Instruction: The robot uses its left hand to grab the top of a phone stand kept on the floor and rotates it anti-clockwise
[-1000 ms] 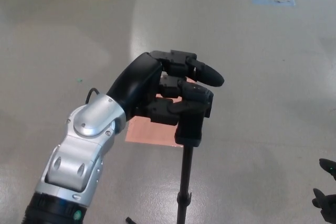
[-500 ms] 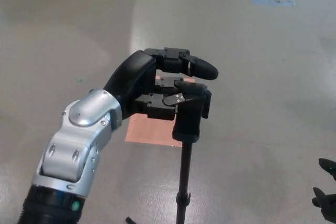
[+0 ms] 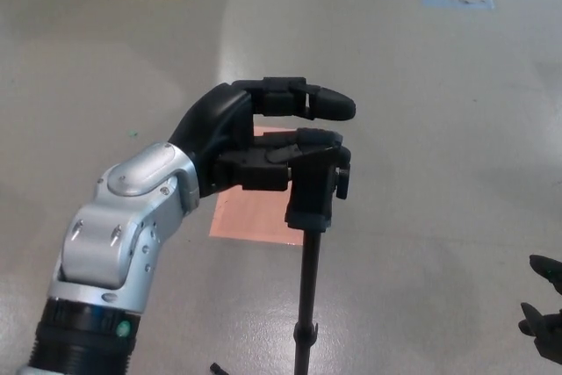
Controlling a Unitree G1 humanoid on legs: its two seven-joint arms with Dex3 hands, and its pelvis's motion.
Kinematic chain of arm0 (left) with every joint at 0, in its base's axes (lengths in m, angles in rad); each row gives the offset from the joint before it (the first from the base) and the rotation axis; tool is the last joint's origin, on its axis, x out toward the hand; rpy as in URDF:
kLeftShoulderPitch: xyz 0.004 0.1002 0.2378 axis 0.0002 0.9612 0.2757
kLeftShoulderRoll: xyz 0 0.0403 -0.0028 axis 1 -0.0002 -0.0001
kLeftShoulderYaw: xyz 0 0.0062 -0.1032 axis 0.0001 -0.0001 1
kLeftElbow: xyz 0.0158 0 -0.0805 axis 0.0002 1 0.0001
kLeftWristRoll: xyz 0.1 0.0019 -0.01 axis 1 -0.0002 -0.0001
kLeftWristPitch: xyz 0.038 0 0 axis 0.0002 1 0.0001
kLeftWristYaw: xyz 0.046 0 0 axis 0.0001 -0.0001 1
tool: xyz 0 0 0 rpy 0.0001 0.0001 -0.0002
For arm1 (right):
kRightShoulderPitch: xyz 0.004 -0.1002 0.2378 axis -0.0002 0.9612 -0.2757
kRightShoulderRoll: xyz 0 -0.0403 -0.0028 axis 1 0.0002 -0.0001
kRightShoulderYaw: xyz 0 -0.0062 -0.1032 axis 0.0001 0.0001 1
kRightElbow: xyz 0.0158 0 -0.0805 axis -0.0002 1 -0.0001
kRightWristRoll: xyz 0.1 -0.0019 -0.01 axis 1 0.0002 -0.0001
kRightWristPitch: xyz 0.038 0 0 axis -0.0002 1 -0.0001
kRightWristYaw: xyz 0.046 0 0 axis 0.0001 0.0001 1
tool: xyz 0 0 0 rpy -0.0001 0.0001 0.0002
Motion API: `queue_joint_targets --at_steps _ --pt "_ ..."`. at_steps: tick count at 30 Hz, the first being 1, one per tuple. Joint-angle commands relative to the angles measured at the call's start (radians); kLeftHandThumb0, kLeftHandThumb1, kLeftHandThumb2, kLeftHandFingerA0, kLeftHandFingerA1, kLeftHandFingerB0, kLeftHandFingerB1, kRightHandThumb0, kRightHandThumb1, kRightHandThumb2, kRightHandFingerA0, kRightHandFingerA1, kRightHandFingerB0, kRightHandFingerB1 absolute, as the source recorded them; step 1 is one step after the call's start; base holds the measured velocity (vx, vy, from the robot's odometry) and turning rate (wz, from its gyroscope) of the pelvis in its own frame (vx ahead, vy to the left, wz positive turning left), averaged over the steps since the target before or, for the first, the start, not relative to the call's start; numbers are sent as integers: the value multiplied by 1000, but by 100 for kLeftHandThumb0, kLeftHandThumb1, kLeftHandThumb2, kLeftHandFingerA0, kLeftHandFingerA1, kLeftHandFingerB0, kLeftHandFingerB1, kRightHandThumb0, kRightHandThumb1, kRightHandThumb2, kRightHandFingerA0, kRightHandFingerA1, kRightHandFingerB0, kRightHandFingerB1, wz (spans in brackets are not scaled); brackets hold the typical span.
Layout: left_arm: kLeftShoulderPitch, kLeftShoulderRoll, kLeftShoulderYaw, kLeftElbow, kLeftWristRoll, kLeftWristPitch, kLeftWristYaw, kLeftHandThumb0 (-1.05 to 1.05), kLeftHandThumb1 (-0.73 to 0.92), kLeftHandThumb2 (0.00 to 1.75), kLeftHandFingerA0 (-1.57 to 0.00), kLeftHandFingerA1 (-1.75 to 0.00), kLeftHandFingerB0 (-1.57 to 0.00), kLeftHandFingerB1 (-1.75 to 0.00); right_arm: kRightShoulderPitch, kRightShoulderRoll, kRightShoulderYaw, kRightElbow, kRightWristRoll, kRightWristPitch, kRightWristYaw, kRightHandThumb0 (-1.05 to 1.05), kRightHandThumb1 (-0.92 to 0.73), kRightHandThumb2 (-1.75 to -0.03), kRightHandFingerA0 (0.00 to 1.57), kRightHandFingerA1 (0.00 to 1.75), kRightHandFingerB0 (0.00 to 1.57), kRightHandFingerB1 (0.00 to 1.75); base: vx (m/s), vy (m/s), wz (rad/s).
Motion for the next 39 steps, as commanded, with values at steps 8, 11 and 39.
queue_joint_targets --at_steps 8,11,39 --pt "-82 -18 99 19 -136 455 54 -18 58 57 -77 -51 -83 -51 -36 -37 6 12 2 82 41 -41 -85 -66 71 47 14 29 0 0 0" --pt "-88 -18 96 15 -131 462 56 -19 60 56 -74 -50 -83 -50 -36 -37 7 9 2 91 43 -40 -85 -66 71 46 15 29 0 0 0" --pt "-127 -39 121 8 -144 549 98 -16 59 57 -70 -51 -78 -52 -60 -42 17 -12 1 147 73 -41 -85 -66 70 46 14 28 0 0 0"
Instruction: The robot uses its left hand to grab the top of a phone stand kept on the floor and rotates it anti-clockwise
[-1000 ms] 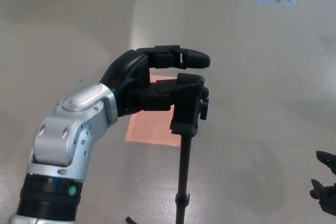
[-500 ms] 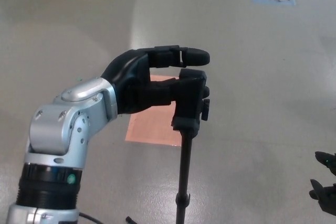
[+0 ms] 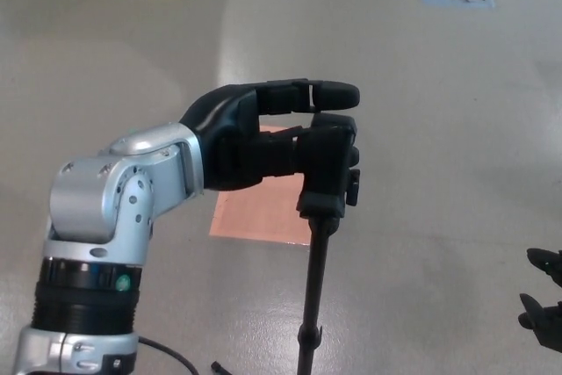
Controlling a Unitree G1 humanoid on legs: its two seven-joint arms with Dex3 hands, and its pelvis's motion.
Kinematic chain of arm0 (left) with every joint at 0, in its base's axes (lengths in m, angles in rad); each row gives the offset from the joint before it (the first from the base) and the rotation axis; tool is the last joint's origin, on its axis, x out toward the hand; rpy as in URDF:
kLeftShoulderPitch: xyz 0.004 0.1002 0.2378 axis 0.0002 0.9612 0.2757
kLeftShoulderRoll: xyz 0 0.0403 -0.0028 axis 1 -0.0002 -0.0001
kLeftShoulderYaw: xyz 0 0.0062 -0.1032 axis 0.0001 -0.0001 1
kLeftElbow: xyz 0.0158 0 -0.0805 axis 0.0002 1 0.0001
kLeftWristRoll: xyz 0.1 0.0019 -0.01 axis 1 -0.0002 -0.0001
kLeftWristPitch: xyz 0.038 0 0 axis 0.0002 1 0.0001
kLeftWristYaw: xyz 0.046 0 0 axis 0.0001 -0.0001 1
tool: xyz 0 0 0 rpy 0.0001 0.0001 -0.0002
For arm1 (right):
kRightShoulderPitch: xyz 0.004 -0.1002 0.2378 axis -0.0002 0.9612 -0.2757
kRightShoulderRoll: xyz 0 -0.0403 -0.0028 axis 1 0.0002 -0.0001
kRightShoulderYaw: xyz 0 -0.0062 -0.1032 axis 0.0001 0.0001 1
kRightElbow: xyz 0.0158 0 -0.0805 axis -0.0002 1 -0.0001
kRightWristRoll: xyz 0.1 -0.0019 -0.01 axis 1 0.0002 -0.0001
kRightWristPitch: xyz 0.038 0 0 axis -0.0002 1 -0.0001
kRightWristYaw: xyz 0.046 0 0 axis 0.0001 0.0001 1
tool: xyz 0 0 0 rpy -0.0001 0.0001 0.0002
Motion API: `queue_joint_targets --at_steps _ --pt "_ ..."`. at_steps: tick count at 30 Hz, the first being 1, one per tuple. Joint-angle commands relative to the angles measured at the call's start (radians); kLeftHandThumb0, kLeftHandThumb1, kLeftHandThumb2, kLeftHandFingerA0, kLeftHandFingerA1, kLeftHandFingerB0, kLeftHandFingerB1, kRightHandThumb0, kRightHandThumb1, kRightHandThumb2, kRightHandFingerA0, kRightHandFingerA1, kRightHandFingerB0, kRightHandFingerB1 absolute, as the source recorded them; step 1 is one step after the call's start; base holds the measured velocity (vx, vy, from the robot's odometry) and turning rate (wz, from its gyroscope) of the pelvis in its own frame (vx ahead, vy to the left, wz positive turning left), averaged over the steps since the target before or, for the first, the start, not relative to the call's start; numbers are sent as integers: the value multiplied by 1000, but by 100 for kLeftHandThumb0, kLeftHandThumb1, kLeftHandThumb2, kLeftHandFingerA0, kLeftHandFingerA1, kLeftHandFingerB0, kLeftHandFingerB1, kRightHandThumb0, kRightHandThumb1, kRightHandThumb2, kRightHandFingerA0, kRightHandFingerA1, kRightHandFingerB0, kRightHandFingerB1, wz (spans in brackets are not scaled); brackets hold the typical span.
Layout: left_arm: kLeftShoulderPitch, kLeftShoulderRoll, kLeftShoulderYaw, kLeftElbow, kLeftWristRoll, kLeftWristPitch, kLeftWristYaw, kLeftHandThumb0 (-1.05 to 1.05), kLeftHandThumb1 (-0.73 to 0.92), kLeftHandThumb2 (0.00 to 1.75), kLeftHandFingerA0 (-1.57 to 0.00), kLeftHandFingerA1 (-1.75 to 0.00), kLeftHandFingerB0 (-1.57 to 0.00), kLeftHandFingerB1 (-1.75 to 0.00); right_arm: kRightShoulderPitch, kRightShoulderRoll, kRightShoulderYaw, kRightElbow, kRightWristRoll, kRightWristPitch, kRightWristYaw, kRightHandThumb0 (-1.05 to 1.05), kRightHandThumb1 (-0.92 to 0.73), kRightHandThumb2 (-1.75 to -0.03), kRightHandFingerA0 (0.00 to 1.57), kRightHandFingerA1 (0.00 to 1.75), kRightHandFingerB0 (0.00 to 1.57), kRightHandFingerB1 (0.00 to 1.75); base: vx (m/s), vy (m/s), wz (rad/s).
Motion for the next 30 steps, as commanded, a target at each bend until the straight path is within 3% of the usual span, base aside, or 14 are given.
queue_joint_targets --at_steps 1,3,7,8,11,12,20,21,27,28,30 --pt "0 -10 20 1 -43 118 36 -16 59 57 -70 -51 -78 -52 -10 -26 5 -10 3 46 27 -41 -85 -66 70 46 14 28 0 0 0" --pt "7 -19 29 -10 -51 118 43 -16 56 56 -77 -51 -71 -48 -9 -29 7 -14 2 49 30 -42 -85 -66 70 47 14 28 0 0 0" --pt "30 -24 37 -23 -69 87 28 -12 56 57 -59 -46 -56 -39 -13 -28 8 -11 5 59 31 -42 -85 -66 70 46 15 28 0 0 0" --pt "38 -17 27 -24 -73 64 6 -30 49 63 -42 -44 -42 -39 -13 -29 9 -12 5 55 33 -42 -85 -66 71 47 14 28 0 0 0" --pt "52 7 -1 -26 -78 31 -38 -46 41 65 -34 -43 -29 -39 -11 -31 12 -13 2 52 35 -42 -85 -66 71 47 15 28 0 0 0" --pt "59 25 -25 -24 -74 1 -70 -56 41 67 -26 -41 -13 -35 -11 -31 14 -19 1 63 35 -42 -85 -66 69 46 15 28 0 0 0" --pt "82 80 -84 -15 -89 -88 -166 -66 41 73 -9 -35 -5 -23 -9 -34 16 -27 5 67 51 -41 -85 -67 70 47 14 28 0 0 0" --pt "82 85 -86 -9 -96 -94 -175 -64 48 56 -12 -28 -3 -24 -9 -34 17 -26 4 65 52 -41 -85 -67 70 47 14 28 0 0 0" --pt "85 100 -102 1 -103 -126 -198 -65 49 56 -9 -27 0 -23 -18 -33 18 -19 4 73 55 -43 -85 -66 70 46 15 28 0 0 0" --pt "84 102 -103 5 -105 -130 -201 -68 41 74 -7 -26 -2 -17 -19 -34 18 -19 3 74 56 -43 -85 -66 70 46 14 28 0 0 0" --pt "83 104 -105 9 -107 -135 -205 -68 41 74 -7 -26 -2 -17 -20 -34 18 -20 3 75 57 -43 -85 -66 70 46 14 28 0 0 0"
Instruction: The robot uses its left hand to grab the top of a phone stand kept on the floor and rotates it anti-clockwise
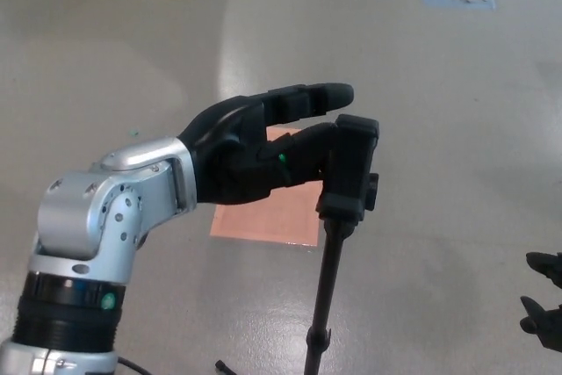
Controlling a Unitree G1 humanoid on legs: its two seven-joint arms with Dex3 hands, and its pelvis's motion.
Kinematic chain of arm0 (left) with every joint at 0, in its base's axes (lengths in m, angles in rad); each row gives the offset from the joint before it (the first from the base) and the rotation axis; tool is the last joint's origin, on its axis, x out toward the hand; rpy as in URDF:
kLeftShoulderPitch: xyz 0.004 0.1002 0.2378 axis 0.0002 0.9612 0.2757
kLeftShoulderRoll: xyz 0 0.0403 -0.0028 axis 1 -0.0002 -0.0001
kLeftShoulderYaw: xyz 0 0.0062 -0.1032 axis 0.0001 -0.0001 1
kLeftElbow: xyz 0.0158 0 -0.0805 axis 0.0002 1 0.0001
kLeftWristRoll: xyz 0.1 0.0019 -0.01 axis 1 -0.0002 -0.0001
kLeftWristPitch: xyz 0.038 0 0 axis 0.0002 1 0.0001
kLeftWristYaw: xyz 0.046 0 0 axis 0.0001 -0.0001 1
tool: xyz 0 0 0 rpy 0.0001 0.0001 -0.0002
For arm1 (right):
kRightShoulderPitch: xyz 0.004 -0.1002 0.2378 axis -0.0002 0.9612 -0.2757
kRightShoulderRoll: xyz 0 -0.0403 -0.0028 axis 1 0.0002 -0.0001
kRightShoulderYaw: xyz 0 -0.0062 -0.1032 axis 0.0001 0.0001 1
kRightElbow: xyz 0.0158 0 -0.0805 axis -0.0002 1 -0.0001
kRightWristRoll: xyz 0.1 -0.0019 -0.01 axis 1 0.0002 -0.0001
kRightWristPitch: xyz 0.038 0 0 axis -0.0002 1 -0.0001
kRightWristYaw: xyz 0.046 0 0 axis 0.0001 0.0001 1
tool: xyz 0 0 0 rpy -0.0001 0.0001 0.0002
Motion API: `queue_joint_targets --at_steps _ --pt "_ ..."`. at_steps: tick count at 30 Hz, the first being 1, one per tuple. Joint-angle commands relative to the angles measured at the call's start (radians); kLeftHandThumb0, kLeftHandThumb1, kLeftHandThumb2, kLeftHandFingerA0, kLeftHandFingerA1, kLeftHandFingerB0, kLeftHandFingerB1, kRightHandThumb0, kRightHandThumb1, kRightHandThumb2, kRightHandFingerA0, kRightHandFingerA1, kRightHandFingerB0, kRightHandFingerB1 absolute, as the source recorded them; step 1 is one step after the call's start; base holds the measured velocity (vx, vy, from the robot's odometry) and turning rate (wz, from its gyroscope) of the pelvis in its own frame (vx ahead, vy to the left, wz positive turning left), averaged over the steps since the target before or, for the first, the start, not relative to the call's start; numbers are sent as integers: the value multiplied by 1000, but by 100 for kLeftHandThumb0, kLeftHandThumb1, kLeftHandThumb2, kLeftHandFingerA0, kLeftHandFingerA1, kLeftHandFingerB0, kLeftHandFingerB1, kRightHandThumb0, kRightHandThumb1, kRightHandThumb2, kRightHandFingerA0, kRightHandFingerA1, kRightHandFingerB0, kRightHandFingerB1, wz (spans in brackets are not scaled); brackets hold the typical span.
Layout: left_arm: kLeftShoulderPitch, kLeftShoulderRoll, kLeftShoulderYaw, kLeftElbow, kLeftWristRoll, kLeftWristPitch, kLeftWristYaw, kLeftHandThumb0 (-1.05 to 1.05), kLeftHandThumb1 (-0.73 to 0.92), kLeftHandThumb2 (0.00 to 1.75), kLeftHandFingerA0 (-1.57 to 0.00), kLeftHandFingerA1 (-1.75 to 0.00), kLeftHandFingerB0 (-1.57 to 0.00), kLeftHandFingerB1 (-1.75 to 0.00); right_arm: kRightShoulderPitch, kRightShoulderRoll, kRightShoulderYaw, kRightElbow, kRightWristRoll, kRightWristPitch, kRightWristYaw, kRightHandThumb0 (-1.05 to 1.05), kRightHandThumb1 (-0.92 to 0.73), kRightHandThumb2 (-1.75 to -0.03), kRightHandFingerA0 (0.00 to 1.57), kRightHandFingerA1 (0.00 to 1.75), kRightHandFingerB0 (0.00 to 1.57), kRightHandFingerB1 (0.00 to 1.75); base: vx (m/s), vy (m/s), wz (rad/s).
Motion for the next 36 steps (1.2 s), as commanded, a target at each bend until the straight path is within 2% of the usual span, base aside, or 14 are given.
queue_joint_targets --at_steps 1,2,3,15,18,19,21,22,25,26,28,29,30,36 --pt "23 24 -17 29 -5 -29 -40 -67 50 56 -6 -27 0 -23 -11 -23 1 2 3 18 17 -43 -84 -65 69 46 15 28 0 0 0" --pt "24 25 -18 30 -5 -31 -40 -67 50 56 -6 -27 0 -23 -11 -23 2 2 3 18 18 -43 -84 -65 69 46 15 28 0 0 0" --pt "26 26 -20 31 -4 -37 -42 -65 40 80 -3 -28 -2 -20 -12 -23 2 3 2 18 19 -44 -84 -65 69 46 15 28 0 0 0" --pt "22 74 11 123 34 -111 -21 -69 43 81 0 -14 0 -15 -13 -26 9 12 3 24 28 -43 -83 -65 70 46 15 28 0 0 0" --pt "15 82 15 145 38 -123 -21 -68 43 81 0 -16 0 -15 -14 -26 8 14 4 25 30 -43 -83 -65 70 46 16 28 0 0 0" --pt "9 95 13 176 51 -150 -29 -69 43 81 -6 -22 0 -15 -13 -26 8 15 5 24 34 -43 -85 -66 71 47 15 28 0 0 0" --pt "6 103 10 205 60 -177 -38 -68 42 80 -7 -24 0 -17 -14 -25 7 15 7 26 37 -42 -84 -66 71 47 14 28 0 0 0" --pt "6 106 9 214 60 -188 -42 -68 53 56 -5 -26 0 -18 -14 -25 8 14 6 27 36 -42 -85 -66 71 47 14 28 0 0 0" --pt "9 109 9 219 57 -202 -47 -68 52 56 -5 -25 0 -20 -14 -25 11 15 1 27 34 -42 -84 -66 71 47 15 28 0 0 0" --pt "10 109 10 220 56 -204 -48 -66 42 81 -5 -21 -3 -18 -14 -25 11 16 2 27 35 -42 -84 -66 71 47 15 28 0 0 0" --pt "10 109 11 223 55 -208 -50 -66 42 81 -5 -21 -3 -18 -14 -26 10 16 2 27 37 -42 -84 -66 71 47 15 28 0 0 0" --pt "12 113 11 222 56 -214 -53 -68 53 56 -5 -25 0 -21 -16 -26 11 17 1 27 38 -42 -84 -66 71 47 15 29 0 0 0" --pt "13 115 13 224 56 -219 -56 -66 41 81 0 -18 0 -19 -17 -25 12 17 1 30 38 -42 -84 -67 72 47 15 28 0 0 0" --pt "27 132 18 306 80 -287 -73 -66 42 81 0 -16 0 -19 -18 -25 20 12 -6 37 40 -42 -85 -66 70 46 15 28 0 0 0"
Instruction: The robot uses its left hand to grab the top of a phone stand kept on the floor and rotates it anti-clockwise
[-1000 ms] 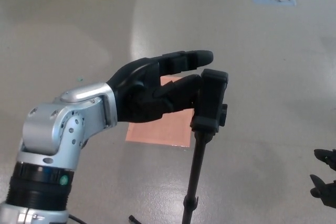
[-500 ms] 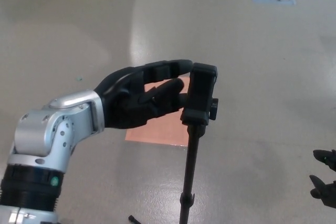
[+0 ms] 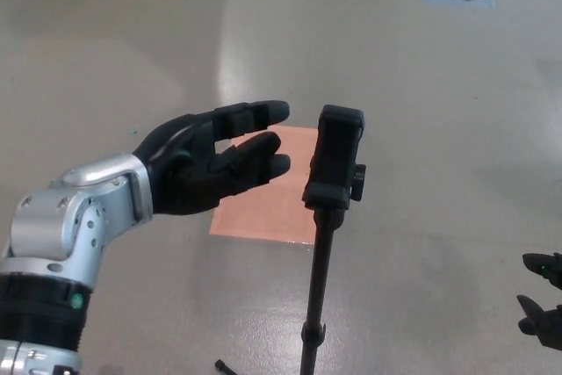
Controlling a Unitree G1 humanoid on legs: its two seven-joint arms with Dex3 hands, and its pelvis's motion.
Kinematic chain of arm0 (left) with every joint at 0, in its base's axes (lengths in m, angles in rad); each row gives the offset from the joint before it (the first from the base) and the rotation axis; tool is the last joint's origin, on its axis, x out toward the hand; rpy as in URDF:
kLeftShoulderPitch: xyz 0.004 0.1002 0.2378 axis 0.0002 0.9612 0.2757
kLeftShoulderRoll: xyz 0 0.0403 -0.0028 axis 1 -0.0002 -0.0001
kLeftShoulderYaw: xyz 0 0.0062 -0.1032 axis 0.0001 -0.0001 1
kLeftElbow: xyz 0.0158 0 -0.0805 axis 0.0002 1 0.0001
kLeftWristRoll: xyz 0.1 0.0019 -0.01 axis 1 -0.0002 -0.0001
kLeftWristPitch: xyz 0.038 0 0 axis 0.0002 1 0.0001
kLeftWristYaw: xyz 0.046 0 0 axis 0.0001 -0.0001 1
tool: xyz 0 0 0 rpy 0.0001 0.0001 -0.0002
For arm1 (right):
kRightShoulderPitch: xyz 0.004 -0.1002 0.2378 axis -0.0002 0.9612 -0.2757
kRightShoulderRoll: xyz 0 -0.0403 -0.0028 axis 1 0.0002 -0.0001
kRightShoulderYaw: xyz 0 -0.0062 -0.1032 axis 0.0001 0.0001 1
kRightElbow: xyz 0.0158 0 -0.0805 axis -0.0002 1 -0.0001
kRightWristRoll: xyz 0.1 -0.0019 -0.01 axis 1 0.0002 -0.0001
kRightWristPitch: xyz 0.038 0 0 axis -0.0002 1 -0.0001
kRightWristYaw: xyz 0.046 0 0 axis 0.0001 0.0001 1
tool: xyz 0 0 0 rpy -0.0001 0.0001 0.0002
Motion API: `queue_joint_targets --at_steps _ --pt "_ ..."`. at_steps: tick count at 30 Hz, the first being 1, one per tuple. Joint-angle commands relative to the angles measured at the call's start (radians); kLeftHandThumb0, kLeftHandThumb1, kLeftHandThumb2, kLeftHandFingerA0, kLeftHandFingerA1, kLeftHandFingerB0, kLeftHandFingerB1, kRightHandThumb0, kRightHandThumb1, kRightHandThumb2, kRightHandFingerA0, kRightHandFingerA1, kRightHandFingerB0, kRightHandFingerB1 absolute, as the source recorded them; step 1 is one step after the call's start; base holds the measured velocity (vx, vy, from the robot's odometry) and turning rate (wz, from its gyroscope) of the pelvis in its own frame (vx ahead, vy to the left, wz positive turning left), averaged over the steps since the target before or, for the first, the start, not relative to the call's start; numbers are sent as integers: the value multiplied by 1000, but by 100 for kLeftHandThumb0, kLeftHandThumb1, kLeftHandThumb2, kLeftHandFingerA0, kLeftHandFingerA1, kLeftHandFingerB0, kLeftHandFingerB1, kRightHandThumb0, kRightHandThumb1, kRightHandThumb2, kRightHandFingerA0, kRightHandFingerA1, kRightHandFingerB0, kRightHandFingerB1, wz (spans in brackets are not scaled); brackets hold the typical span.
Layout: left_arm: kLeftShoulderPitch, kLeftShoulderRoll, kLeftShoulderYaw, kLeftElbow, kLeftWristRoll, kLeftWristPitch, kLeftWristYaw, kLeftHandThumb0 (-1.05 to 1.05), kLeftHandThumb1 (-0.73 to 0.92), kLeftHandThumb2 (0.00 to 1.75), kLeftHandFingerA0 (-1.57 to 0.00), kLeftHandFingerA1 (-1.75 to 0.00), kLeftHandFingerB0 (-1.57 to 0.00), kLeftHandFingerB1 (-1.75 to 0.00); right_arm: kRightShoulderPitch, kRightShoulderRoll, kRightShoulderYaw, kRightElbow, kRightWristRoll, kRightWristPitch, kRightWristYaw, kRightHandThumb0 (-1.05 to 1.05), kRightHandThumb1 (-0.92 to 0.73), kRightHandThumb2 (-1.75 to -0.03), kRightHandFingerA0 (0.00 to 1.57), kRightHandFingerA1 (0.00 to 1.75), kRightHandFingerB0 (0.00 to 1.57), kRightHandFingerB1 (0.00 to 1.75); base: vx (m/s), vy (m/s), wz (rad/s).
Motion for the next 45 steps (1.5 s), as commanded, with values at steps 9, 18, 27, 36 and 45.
queue_joint_targets --at_steps 9,18,27,36,45 --pt "117 131 -130 214 261 -408 20 -73 44 77 0 -3 0 -3 -11 -25 18 2 -13 18 19 -43 -85 -66 71 46 15 28 0 0 0" --pt "307 170 -151 385 429 -665 397 -57 42 69 -9 -37 -7 -31 36 -22 12 12 -1 9 28 -43 -85 -65 69 45 15 28 0 0 0" --pt "420 216 -121 603 420 -767 491 -64 60 59 -31 -35 -12 -23 165 -27 13 8 1 -19 26 -34 -62 -103 57 65 2 43 0 0 0" --pt "513 271 -380 711 716 -985 816 -35 48 103 0 -47 0 -47 238 -13 8 50 6 -20 15 -45 -84 -65 62 44 13 27 0 0 0" --pt "508 278 -419 818 665 -934 709 -76 67 95 -27 -47 -11 -39 255 -3 27 70 -14 -2 9 -46 -84 -65 60 42 12 25 0 0 0"
